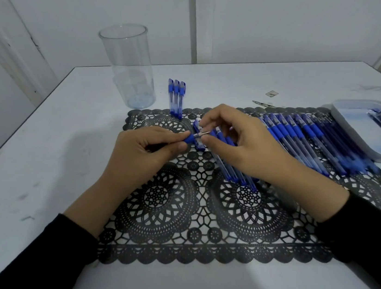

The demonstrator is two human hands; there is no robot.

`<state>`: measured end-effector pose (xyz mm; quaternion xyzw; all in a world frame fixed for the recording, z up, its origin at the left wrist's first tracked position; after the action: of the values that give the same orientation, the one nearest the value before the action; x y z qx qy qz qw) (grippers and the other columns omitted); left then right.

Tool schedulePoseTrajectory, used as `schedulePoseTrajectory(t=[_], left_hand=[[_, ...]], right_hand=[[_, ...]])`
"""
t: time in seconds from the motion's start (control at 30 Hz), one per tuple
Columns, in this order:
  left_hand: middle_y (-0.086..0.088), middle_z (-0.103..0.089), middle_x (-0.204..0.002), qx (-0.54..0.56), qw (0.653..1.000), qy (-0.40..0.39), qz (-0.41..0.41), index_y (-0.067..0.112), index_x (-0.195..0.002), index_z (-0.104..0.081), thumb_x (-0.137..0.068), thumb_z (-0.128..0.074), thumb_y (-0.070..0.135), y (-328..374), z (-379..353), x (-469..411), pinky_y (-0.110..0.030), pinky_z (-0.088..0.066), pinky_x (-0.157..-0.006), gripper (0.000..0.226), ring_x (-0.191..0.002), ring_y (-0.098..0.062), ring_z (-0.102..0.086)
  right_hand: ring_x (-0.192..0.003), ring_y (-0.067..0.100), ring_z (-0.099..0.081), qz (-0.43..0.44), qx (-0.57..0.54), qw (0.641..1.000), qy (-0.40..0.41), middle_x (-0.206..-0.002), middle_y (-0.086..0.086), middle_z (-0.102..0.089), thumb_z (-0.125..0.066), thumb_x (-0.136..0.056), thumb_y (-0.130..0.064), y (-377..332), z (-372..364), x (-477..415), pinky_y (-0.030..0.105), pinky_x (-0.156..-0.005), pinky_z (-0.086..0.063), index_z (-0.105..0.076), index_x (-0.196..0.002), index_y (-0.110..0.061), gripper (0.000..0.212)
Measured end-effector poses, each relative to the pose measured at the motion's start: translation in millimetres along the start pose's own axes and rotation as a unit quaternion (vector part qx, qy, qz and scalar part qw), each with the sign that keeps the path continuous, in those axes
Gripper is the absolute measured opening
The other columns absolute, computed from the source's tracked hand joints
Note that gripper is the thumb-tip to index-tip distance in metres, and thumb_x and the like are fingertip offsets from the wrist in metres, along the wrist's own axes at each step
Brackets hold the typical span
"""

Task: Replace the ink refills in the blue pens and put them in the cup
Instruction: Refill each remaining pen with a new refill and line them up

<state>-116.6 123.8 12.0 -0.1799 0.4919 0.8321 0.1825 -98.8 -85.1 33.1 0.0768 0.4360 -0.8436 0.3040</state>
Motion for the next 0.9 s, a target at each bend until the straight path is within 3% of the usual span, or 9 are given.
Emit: schedulePoseTrajectory(t=[0.07,0.17,0.3,0.4,0.5,0.6,0.77,0.9], left_hand=[[0.011,-0.075,-0.095,0.002,1.0,-0.001,0.001,0.018,-0.108,-0.075,-0.078,-0.075,0.028,0.1,0.0,0.6,-0.015,-0.052,-0.078,0.032,-0.085,-0.005,-0.071],[0.01,-0.075,-0.093,0.002,1.0,-0.007,0.001,0.016,-0.108,-0.076,-0.078,-0.076,0.026,-0.1,-0.9,0.9,-0.016,-0.053,-0.077,0.032,-0.084,-0.006,-0.071],[0.01,-0.076,-0.093,0.007,1.0,-0.008,0.005,0.016,-0.108,-0.076,-0.078,-0.075,0.027,0.3,-0.7,0.2,-0.019,-0.055,-0.078,0.032,-0.084,-0.007,-0.072],[0.01,-0.075,-0.092,0.005,1.0,-0.005,0.005,0.014,-0.108,-0.076,-0.077,-0.075,0.028,1.8,0.6,0.7,-0.014,-0.052,-0.076,0.034,-0.083,-0.003,-0.071],[0.011,-0.075,-0.092,0.005,1.0,-0.003,0.009,0.015,-0.107,-0.076,-0.076,-0.074,0.029,2.9,0.5,0.5,-0.01,-0.05,-0.076,0.035,-0.083,0.0,-0.07],[0.012,-0.075,-0.093,0.006,1.0,0.0,0.013,0.016,-0.108,-0.075,-0.076,-0.074,0.029,2.3,0.7,-0.1,-0.009,-0.049,-0.076,0.035,-0.083,0.0,-0.07],[0.011,-0.075,-0.092,0.004,1.0,-0.004,0.014,0.016,-0.108,-0.075,-0.076,-0.074,0.028,1.6,1.6,0.6,-0.01,-0.049,-0.075,0.034,-0.082,-0.002,-0.07],[0.01,-0.076,-0.092,0.012,1.0,-0.008,0.022,0.016,-0.107,-0.076,-0.076,-0.074,0.027,1.6,0.2,0.0,-0.012,-0.051,-0.075,0.033,-0.083,-0.003,-0.071]], right_hand=[[-0.062,0.003,-0.045,0.023,0.007,1.0,0.003,-0.076,-0.028,-0.054,-0.062,-0.095,-0.018,1.8,-1.1,-0.1,0.012,-0.058,-0.033,-0.064,-0.099,-0.019,0.004],[-0.064,0.0,-0.048,0.03,0.031,0.999,0.007,-0.071,-0.018,-0.056,-0.058,-0.098,-0.025,4.7,-2.1,-1.0,0.01,-0.059,-0.033,-0.066,-0.094,-0.019,0.011],[-0.073,0.005,-0.051,0.043,-0.005,0.999,0.016,-0.095,-0.012,-0.065,-0.063,-0.094,-0.019,7.4,0.1,0.5,0.011,-0.066,-0.037,-0.064,-0.112,-0.019,0.018],[-0.073,0.001,-0.05,0.069,0.033,0.997,0.024,-0.09,-0.008,-0.063,-0.062,-0.094,-0.014,7.2,-2.2,0.9,0.009,-0.068,-0.036,-0.067,-0.102,-0.015,0.01],[-0.074,-0.002,-0.052,0.052,0.022,0.997,0.045,-0.088,-0.013,-0.065,-0.062,-0.095,-0.021,8.1,-1.8,0.7,0.008,-0.068,-0.037,-0.07,-0.102,-0.017,0.011],[-0.077,-0.001,-0.051,0.047,0.008,0.998,0.044,-0.098,-0.011,-0.066,-0.066,-0.092,-0.014,8.4,-2.1,1.6,0.008,-0.07,-0.038,-0.068,-0.11,-0.019,0.019],[-0.069,0.0,-0.053,0.02,-0.008,0.999,0.038,-0.084,-0.011,-0.067,-0.064,-0.094,-0.024,8.3,-4.7,0.9,0.01,-0.064,-0.038,-0.072,-0.1,-0.019,0.011],[-0.072,0.006,-0.052,0.001,-0.044,0.999,0.022,-0.095,-0.013,-0.066,-0.07,-0.089,-0.021,8.1,-5.4,1.5,0.021,-0.064,-0.046,-0.066,-0.109,-0.025,0.02]])
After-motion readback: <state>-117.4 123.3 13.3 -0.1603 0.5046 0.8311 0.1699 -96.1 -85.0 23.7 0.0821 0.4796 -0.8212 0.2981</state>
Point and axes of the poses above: each hand's wrist, its own x-axis away from the middle knuckle, its own z-axis out of the back of the hand, y = z × x, the point moved 1 cm from there along -x, towards the middle knuckle
